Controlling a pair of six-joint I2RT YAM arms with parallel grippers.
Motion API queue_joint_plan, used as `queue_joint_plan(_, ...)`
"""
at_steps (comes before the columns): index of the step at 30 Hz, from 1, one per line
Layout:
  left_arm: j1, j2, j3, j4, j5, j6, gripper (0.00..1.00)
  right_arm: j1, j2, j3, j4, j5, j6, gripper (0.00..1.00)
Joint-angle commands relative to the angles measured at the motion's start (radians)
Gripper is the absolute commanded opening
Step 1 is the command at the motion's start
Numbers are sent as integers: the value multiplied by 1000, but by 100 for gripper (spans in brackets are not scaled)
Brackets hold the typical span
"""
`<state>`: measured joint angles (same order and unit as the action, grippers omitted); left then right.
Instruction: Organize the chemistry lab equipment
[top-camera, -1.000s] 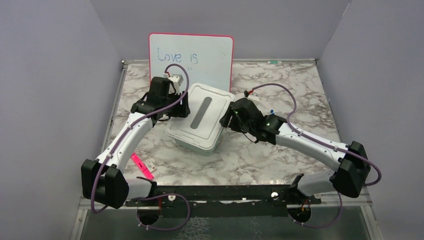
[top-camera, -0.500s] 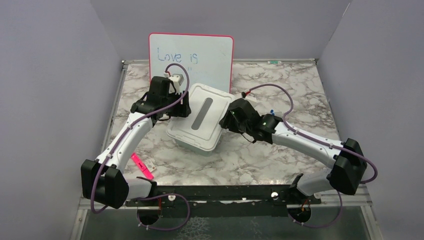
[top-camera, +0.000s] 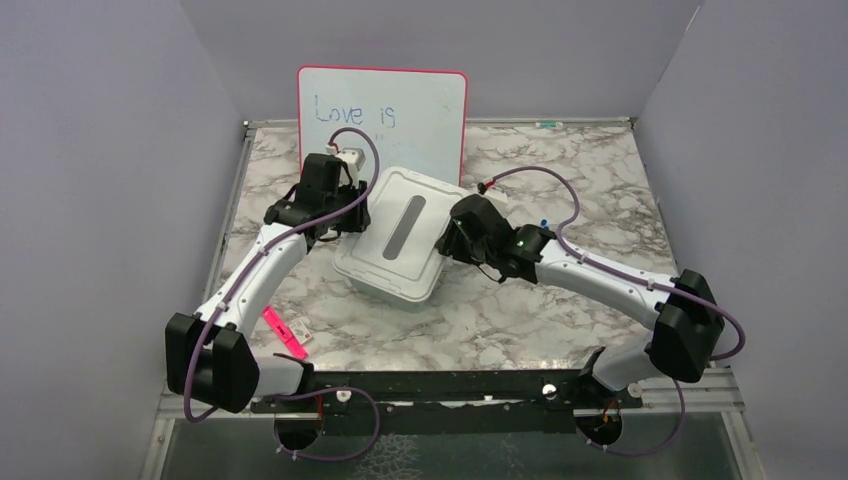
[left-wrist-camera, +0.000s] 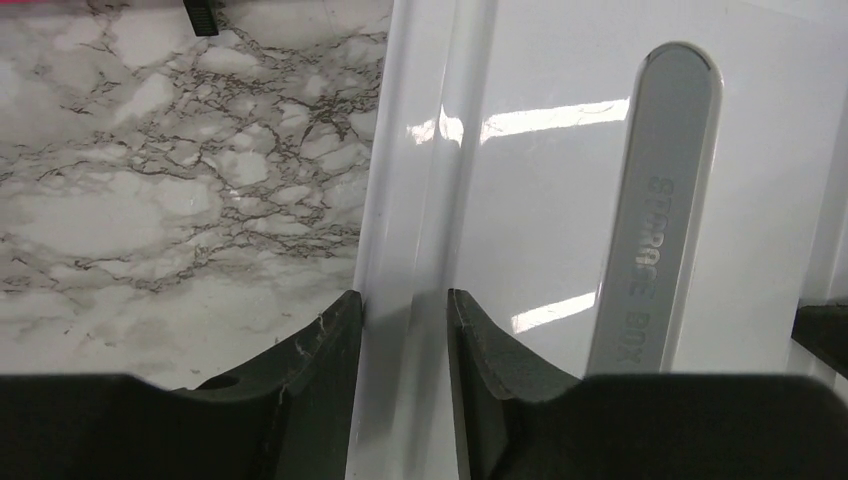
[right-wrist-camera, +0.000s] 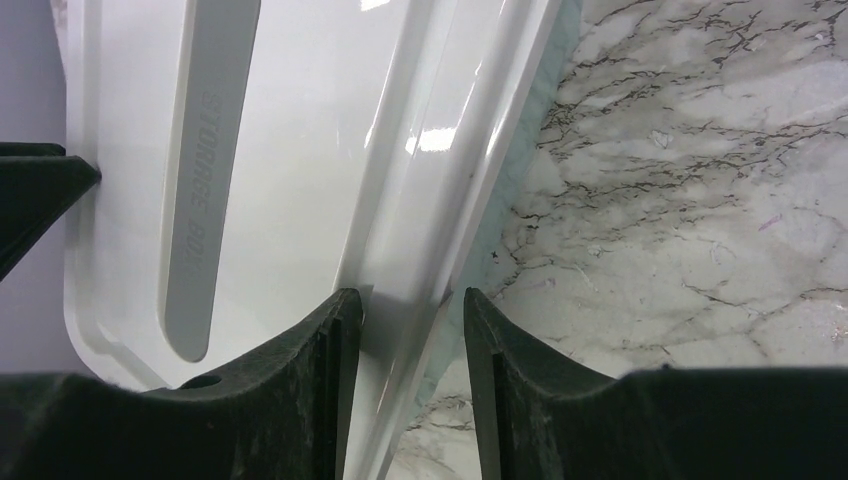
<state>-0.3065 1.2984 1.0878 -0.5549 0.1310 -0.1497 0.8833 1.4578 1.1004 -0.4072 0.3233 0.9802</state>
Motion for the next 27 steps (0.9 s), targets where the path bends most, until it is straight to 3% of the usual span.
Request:
queue_joint_plan(1,-2,52,-40,-25,-51,0,34,-2,66,12,-146,33,-21,46)
queue_joint_plan(4,-2,58,-38,-27,-45,0,30,-2,60,32,-148,30,-35,45)
queue_joint_plan(8,-3,32,25,-37,-52,3,33,-1,11,62,-119,30,-107,46)
queue_joint_plan(14,-2,-56,144,-66,-102,-9,59,-2,-90,104,-111,54,-210,56)
queue_joint_plan(17,-3,-129,150,-79,-123,-14,86,-1,-157,100,-126,73,-238,63)
queue_joint_plan(19,-2,-189,135,-92,-169,-21,94,-2,-209,79,-143,94,-264,65)
queue_joint_plan(21,-2,-255,110,-108,-204,-27,98,-1,-267,58,-179,137,-289,66)
queue_joint_plan(27,-2,-455,40,-173,-316,-60,99,-1,-464,24,-409,345,-298,69)
